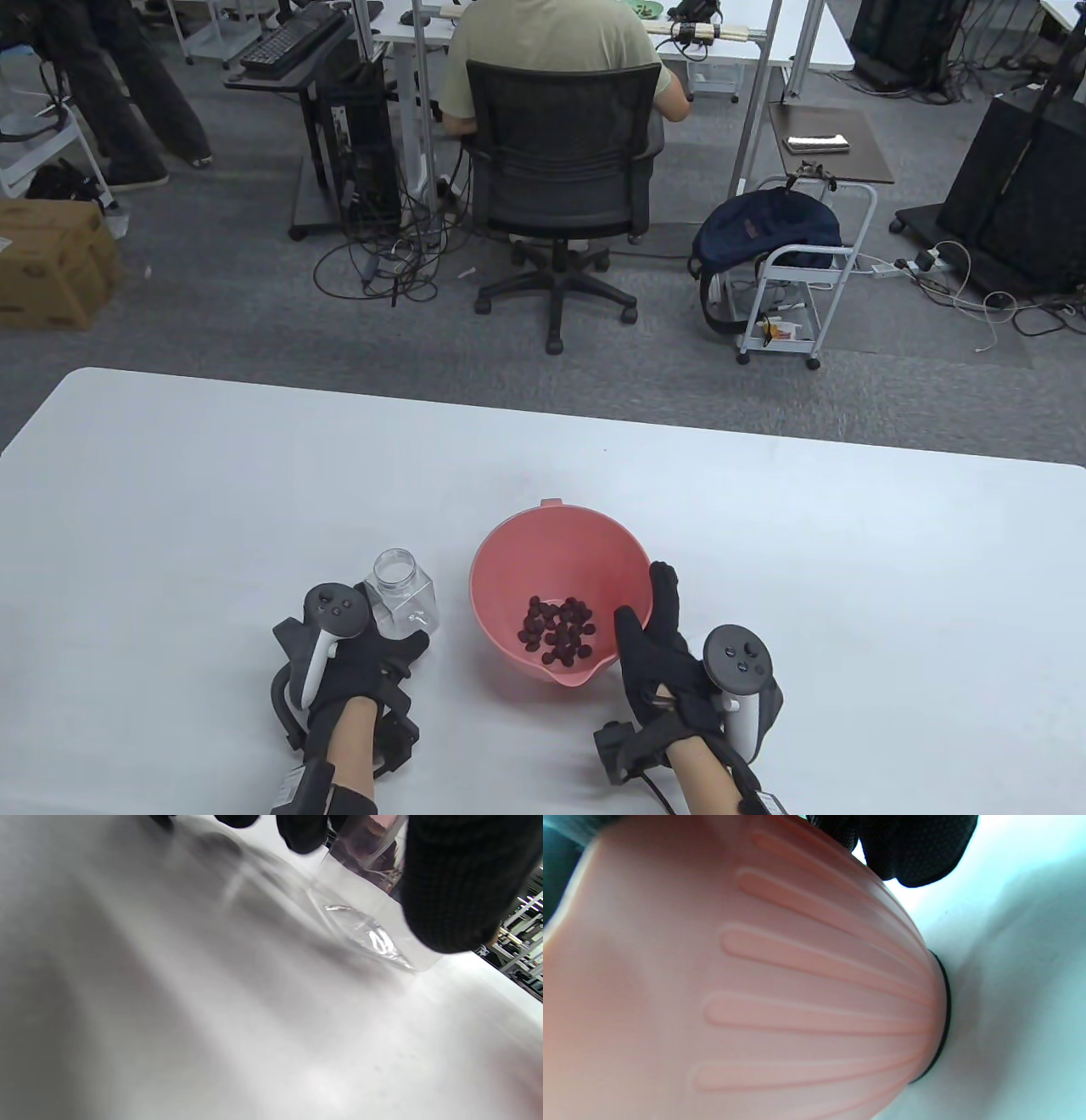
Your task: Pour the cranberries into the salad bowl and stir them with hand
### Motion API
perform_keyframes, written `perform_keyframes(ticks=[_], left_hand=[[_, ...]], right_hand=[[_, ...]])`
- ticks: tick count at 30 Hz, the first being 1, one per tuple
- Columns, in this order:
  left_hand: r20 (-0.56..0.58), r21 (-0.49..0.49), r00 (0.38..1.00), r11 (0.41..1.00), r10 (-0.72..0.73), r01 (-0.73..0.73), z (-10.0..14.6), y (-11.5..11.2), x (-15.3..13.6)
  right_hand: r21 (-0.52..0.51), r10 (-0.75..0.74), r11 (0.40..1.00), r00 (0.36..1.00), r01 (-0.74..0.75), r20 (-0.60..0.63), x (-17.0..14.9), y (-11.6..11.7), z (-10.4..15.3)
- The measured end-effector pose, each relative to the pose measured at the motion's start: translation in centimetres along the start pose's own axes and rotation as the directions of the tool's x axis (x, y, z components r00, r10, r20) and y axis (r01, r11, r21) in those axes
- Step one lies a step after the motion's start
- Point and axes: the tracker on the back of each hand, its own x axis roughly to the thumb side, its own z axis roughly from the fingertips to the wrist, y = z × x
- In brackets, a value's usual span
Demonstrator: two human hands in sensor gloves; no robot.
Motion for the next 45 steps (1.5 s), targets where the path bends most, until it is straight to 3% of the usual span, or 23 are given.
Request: perform_keyframes(ticks=[3, 9, 12, 16, 21, 28, 45], left_hand=[[0.051, -0.032, 0.997, 0.998, 0.056, -0.054, 1.4, 1.9, 0.7], [0.209, 0.117, 0.977, 0.991, 0.045, -0.07, 6.8, 6.2, 3.4], [0.377, 0.183, 0.922, 0.968, 0.091, -0.171, 9.1, 6.8, 5.4], [0.549, 0.141, 0.832, 0.974, 0.072, -0.177, 10.7, 6.3, 9.7], [0.615, 0.073, 0.789, 0.994, 0.015, -0.076, 10.3, 3.9, 14.5], [0.63, -0.021, 0.771, 0.991, -0.092, 0.136, 8.6, -0.5, 18.3], [0.602, -0.137, 0.78, 0.94, -0.172, 0.313, 4.2, -4.5, 20.0]], right_hand=[[-0.012, 0.01, 1.0, 1.0, -0.011, -0.005, 0.1, 0.0, 0.1], [-0.016, 0.022, 1.0, 1.0, -0.022, -0.003, 0.1, 0.0, 0.0], [-0.017, 0.023, 1.0, 1.0, -0.023, -0.003, 0.1, 0.0, 0.0], [-0.02, 0.018, 1.0, 1.0, -0.018, -0.005, 0.0, 0.0, 0.0], [-0.013, 0.015, 1.0, 1.0, -0.015, -0.008, 0.1, 0.0, 0.0], [-0.01, 0.01, 1.0, 1.0, -0.01, -0.01, 0.0, 0.0, 0.0], [-0.009, 0.007, 1.0, 1.0, -0.007, -0.01, 0.0, 0.0, 0.0]])
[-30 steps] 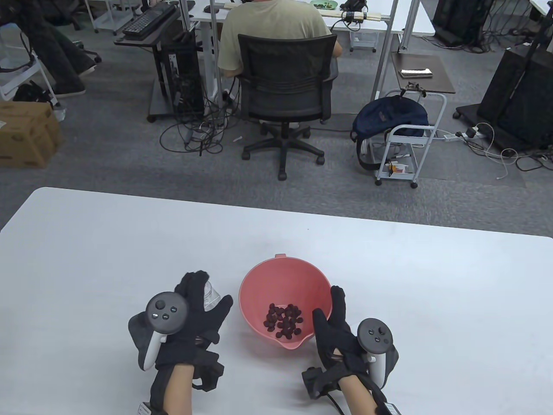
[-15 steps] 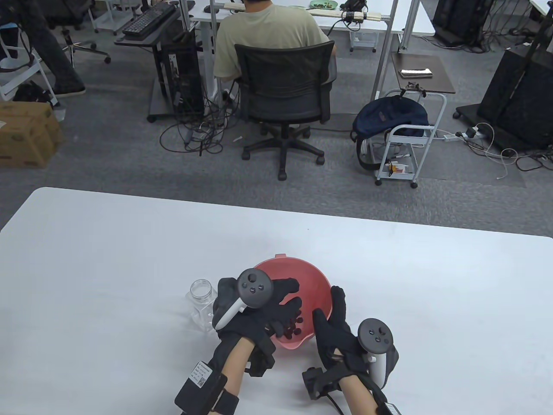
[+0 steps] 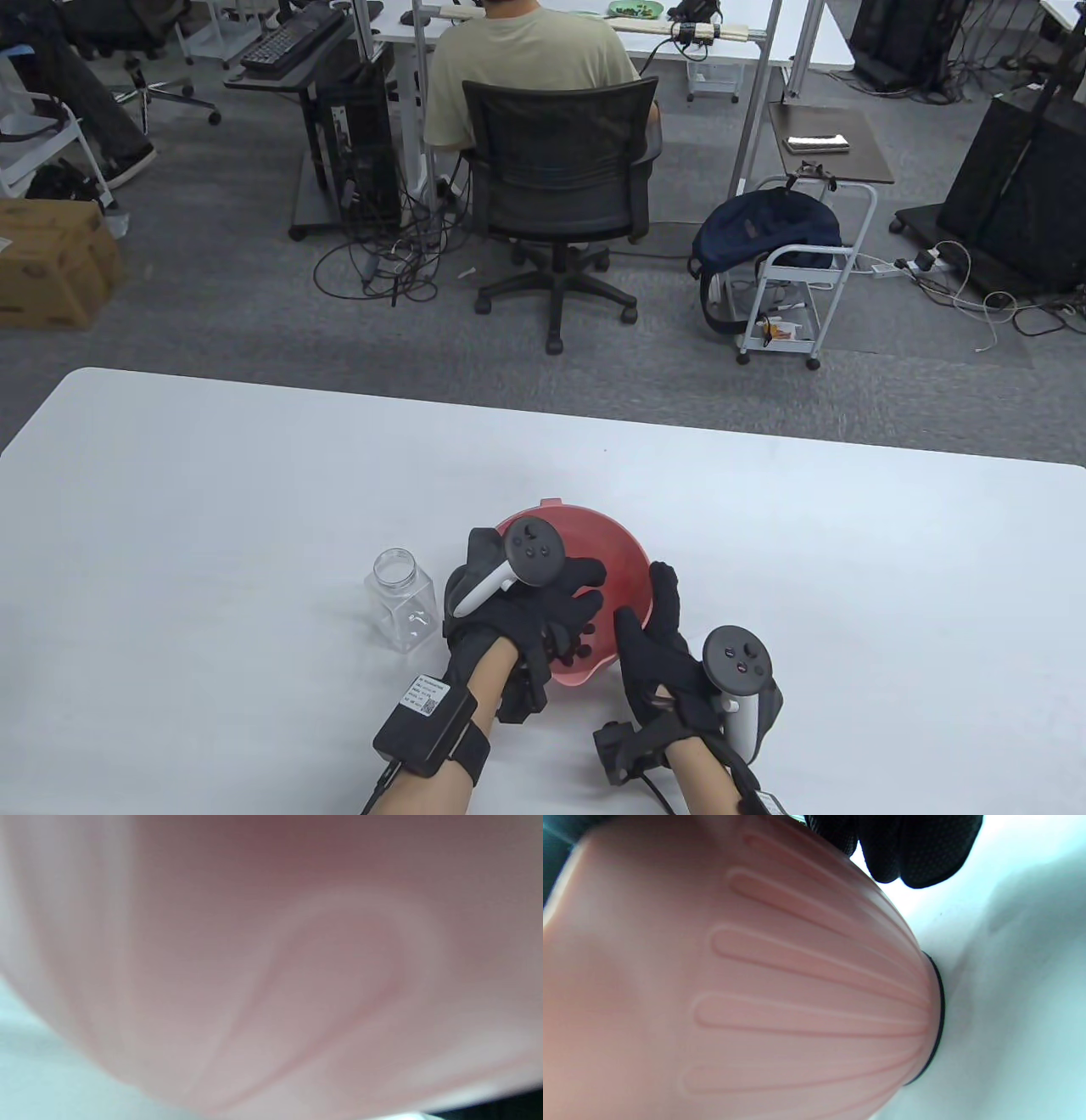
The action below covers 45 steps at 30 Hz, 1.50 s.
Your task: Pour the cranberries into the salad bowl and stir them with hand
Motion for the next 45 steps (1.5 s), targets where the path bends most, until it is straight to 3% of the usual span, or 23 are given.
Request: perform_keyframes(ticks=[6, 16, 45], left_hand=[[-0.046, -0.204, 0.999, 0.979, -0.021, 0.012, -1.5, -1.0, -0.3], [-0.145, -0.368, 0.982, 0.928, -0.118, 0.057, -2.5, -1.9, -1.0], [-0.205, -0.436, 0.955, 0.894, -0.212, 0.105, -2.6, -1.8, -1.2]], right_hand=[[0.001, -0.013, 1.0, 1.0, 0.013, 0.001, 0.0, 0.1, 0.1], [0.002, -0.039, 0.999, 0.999, 0.039, -0.002, -0.3, 0.2, 0.2], [0.009, -0.064, 0.998, 0.998, 0.064, -0.008, -0.5, 0.2, 0.3]])
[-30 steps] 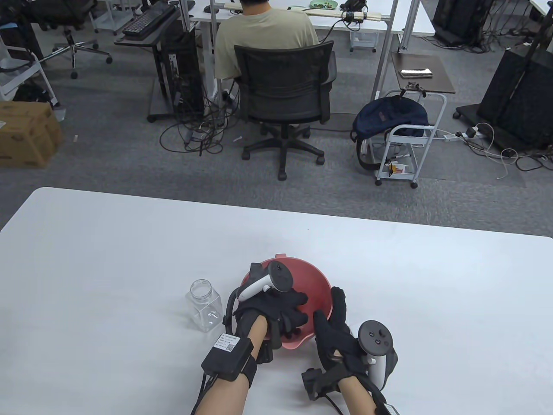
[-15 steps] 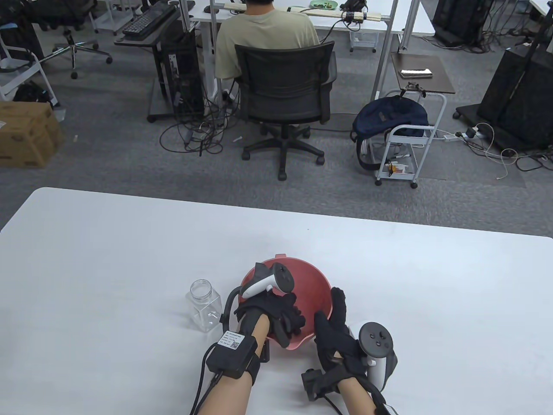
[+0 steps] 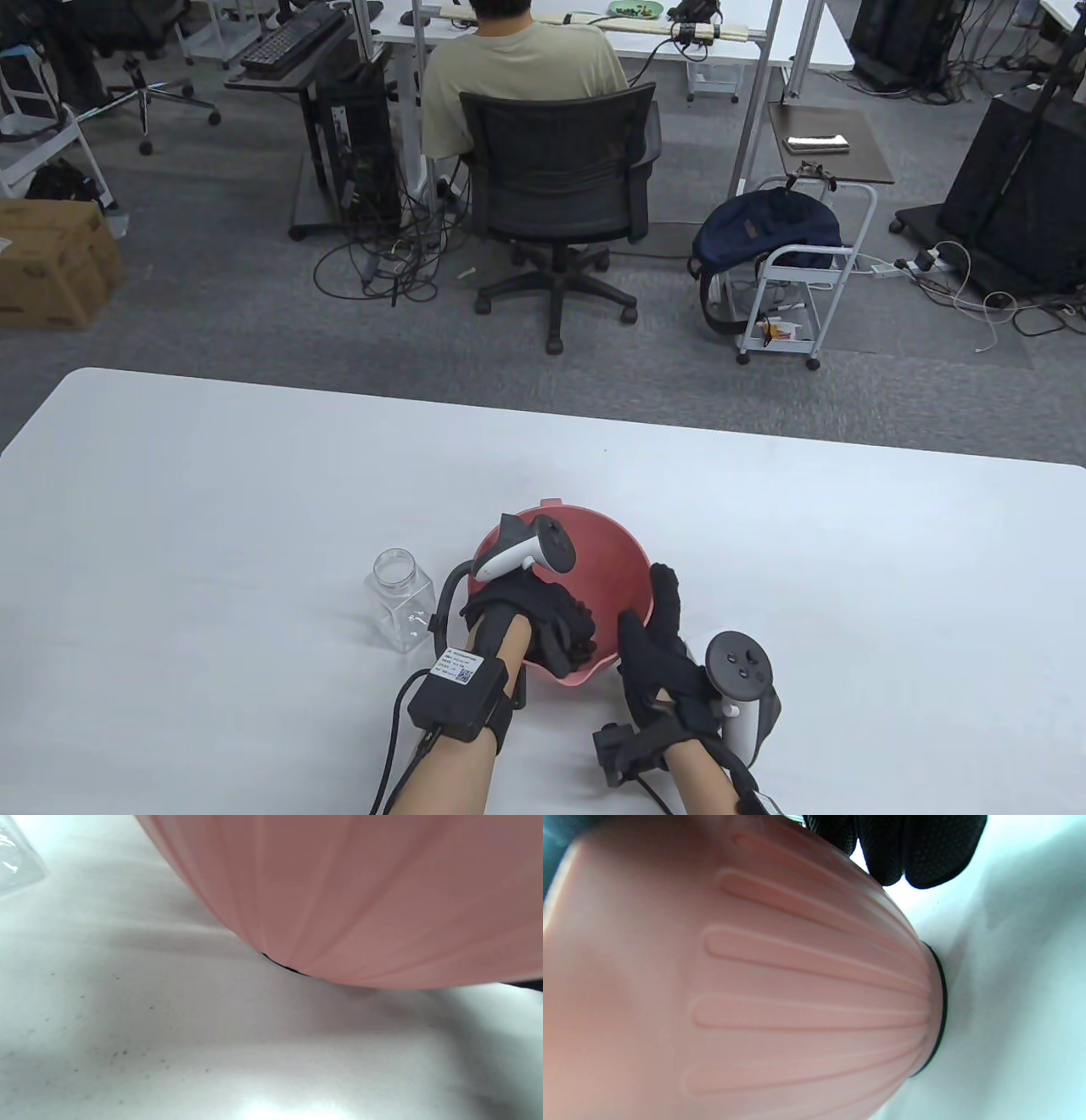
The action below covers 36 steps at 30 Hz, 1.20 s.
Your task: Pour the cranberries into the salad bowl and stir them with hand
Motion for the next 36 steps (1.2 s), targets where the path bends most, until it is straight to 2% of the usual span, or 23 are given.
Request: perform_keyframes(ticks=[12, 24, 36], left_hand=[[0.001, 0.0, 1.0, 1.0, -0.025, 0.025, -0.08, 0.04, 0.01], [0.058, 0.015, 0.998, 1.0, -0.017, 0.016, -0.07, 0.08, 0.15], [0.047, 0.028, 0.999, 0.999, -0.026, 0.025, -0.15, 0.01, 0.24]], right_hand=[[0.009, 0.003, 1.0, 1.0, -0.003, -0.002, -0.01, 0.0, -0.18], [0.013, 0.01, 1.0, 1.0, -0.01, -0.001, -0.09, 0.07, -0.34], [0.012, 0.013, 1.0, 1.0, -0.013, 0.0, -0.17, 0.13, -0.43]])
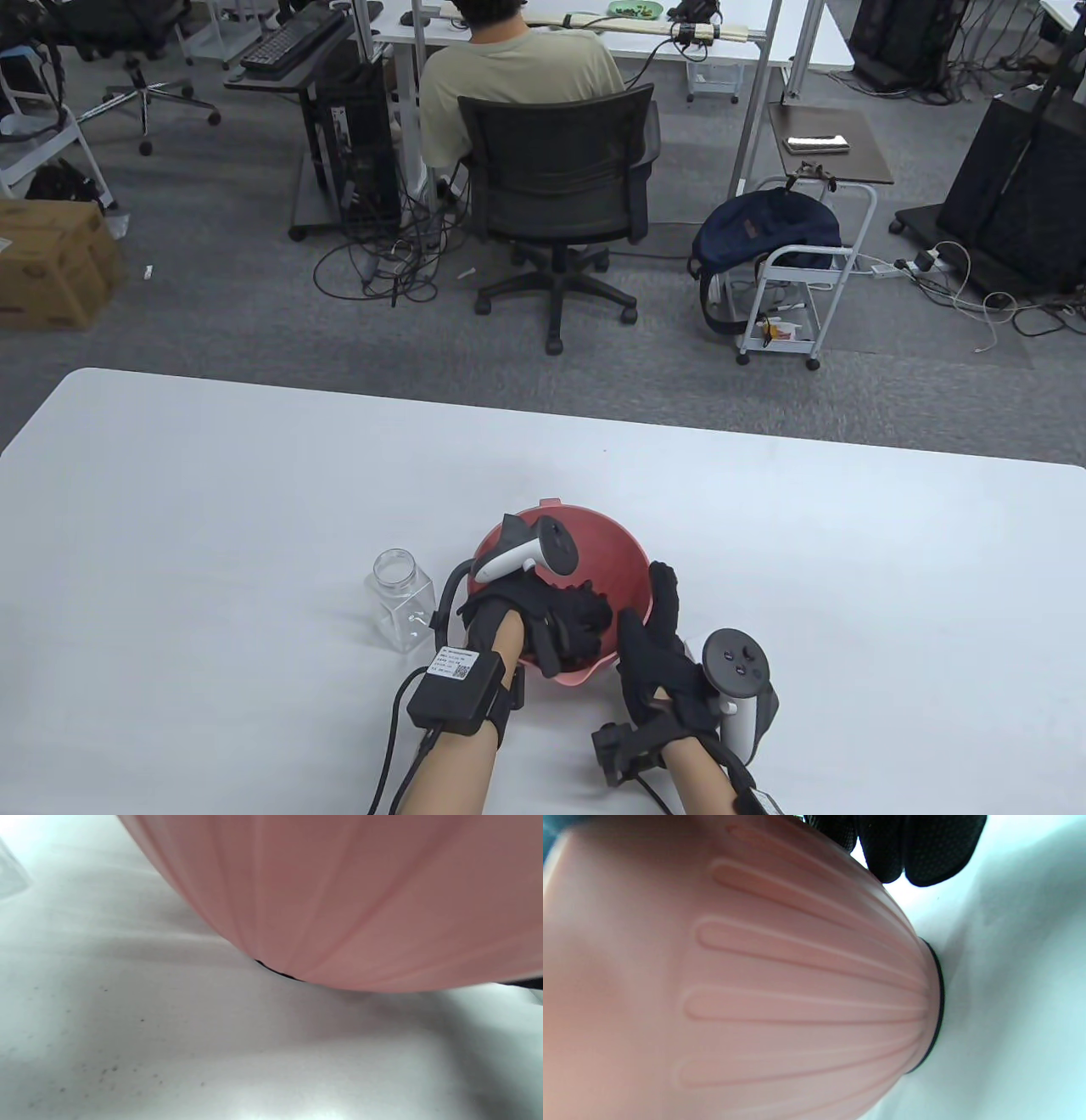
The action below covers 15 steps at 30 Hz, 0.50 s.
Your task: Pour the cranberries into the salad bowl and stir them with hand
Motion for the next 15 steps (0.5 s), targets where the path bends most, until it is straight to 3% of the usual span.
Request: perform_keyframes(ticks=[15], left_hand=[[0.035, 0.013, 0.999, 0.999, 0.031, -0.031, -0.1, 0.11, -0.18]], right_hand=[[-0.005, -0.001, 1.0, 1.0, 0.001, -0.001, -0.06, 0.03, 0.02]])
